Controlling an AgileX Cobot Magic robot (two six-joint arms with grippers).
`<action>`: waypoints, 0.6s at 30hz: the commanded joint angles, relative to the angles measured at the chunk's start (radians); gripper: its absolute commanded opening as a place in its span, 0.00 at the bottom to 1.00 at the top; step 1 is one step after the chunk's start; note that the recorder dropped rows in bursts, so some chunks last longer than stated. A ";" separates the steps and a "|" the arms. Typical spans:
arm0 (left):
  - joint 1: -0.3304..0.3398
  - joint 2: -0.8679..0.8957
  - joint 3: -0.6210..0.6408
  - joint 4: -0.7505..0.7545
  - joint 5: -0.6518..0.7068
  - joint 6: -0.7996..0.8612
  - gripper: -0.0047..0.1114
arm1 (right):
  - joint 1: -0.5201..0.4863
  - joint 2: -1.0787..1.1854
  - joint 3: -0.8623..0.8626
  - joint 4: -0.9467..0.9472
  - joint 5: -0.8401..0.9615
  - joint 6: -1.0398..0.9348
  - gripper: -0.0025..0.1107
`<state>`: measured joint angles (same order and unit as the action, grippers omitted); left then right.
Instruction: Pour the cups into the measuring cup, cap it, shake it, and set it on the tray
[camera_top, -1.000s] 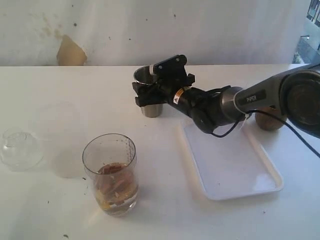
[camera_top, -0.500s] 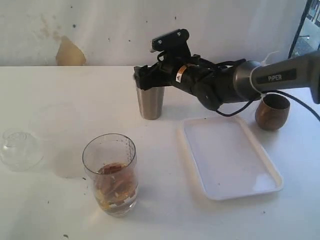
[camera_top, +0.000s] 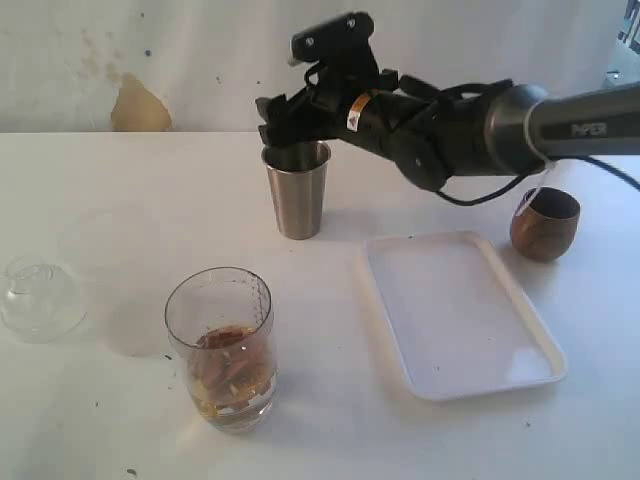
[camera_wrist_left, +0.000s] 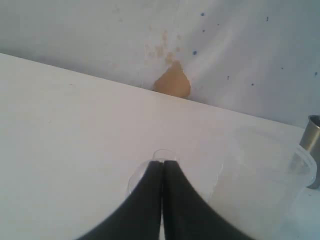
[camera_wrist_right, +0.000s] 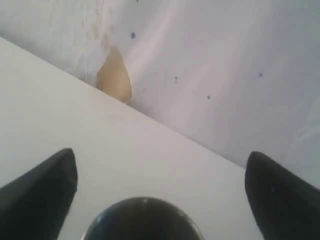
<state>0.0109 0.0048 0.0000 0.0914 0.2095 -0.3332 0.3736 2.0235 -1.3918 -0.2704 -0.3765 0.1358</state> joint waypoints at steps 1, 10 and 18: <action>0.001 -0.005 0.000 0.006 -0.015 -0.003 0.05 | 0.004 -0.121 -0.003 0.000 0.088 -0.001 0.52; 0.001 -0.005 0.000 0.006 -0.015 -0.003 0.05 | 0.006 -0.378 -0.003 0.006 0.535 -0.001 0.02; 0.001 -0.005 0.000 0.006 -0.015 -0.003 0.05 | 0.050 -0.645 0.127 0.028 0.631 -0.001 0.02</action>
<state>0.0109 0.0048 0.0000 0.0914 0.2095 -0.3332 0.4005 1.4763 -1.3232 -0.2628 0.2382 0.1358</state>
